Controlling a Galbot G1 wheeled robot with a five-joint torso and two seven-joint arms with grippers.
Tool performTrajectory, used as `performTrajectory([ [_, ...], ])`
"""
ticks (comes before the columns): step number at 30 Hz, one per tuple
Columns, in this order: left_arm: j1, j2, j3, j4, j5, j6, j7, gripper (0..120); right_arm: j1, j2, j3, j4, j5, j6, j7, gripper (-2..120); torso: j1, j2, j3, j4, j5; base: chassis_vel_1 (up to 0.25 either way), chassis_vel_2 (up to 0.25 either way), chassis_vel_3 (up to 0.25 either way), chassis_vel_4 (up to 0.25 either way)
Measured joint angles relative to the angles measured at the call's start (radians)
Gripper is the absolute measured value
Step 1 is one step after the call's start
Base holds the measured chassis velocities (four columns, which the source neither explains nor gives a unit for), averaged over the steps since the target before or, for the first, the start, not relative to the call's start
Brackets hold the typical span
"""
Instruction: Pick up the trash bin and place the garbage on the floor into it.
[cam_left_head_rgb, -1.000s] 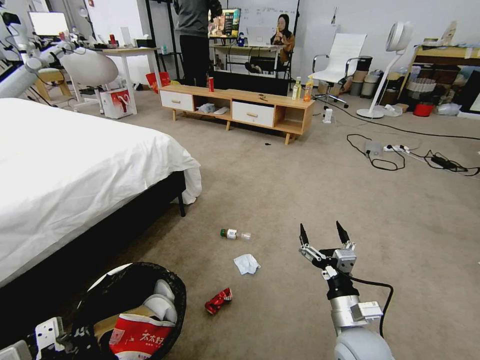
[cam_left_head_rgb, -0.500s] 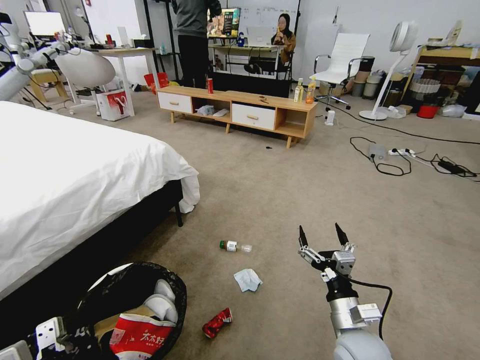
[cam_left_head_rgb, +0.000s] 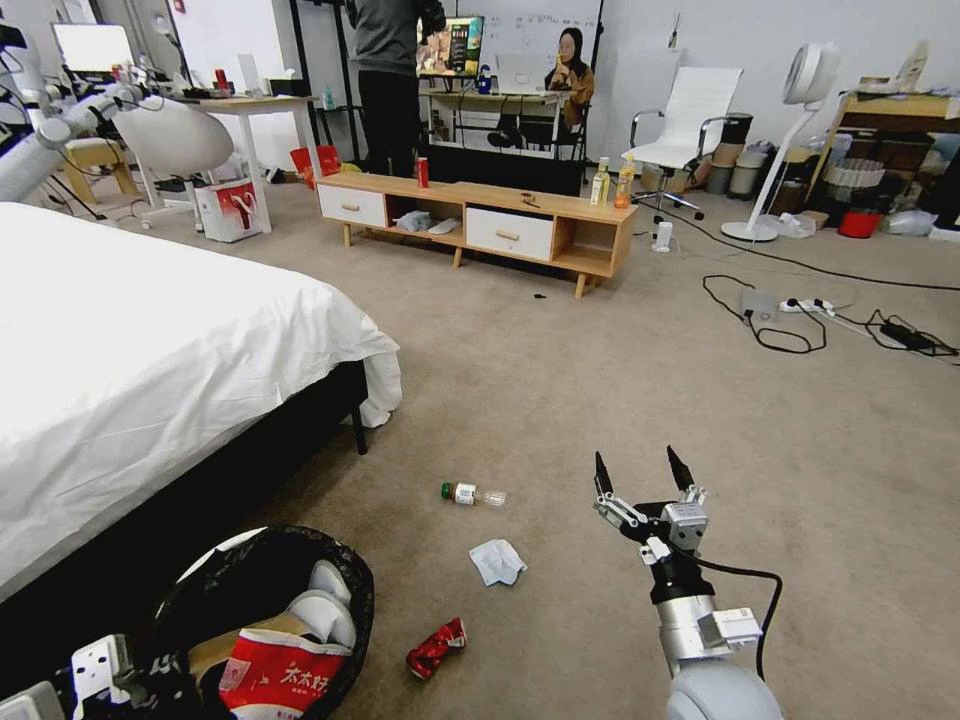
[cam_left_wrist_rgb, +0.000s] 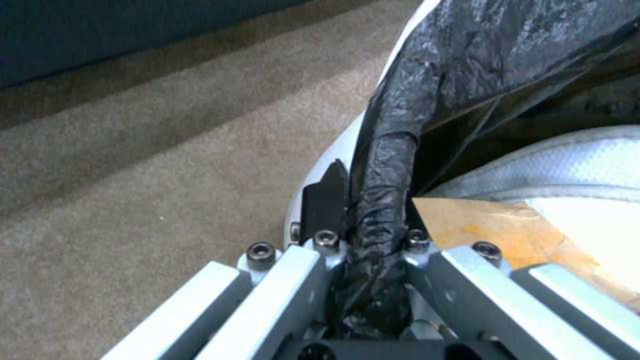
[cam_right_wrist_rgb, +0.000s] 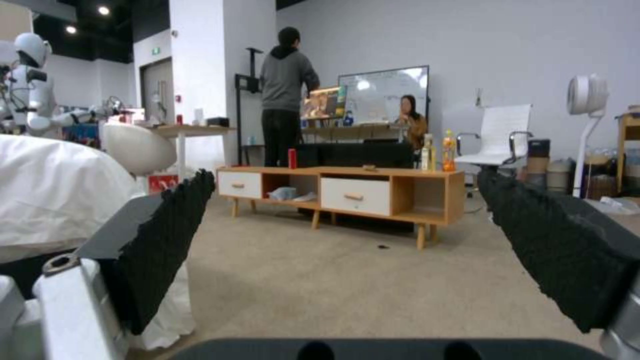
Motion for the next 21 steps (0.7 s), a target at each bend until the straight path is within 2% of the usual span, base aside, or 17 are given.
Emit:
performTrajectory([
  [9, -0.001, -0.003, 0.002, 0.002, 0.002, 0.0, 0.001, 1, -0.001, -0.002, 0.005, -0.007, -0.003, 0.007, -0.004, 100, 0.0, 0.0, 0.0, 0.0, 0.0, -0.033, 0.034, 0.032, -0.024],
  [21, -0.002, -0.005, 0.001, 0.005, 0.002, 0.0, 0.002, 1, 0.002, 0.001, 0.003, -0.018, -0.005, 0.013, -0.005, 100, 0.0, 0.0, 0.0, -0.0002, 0.0001, -0.14, 0.126, 0.127, -0.13],
])
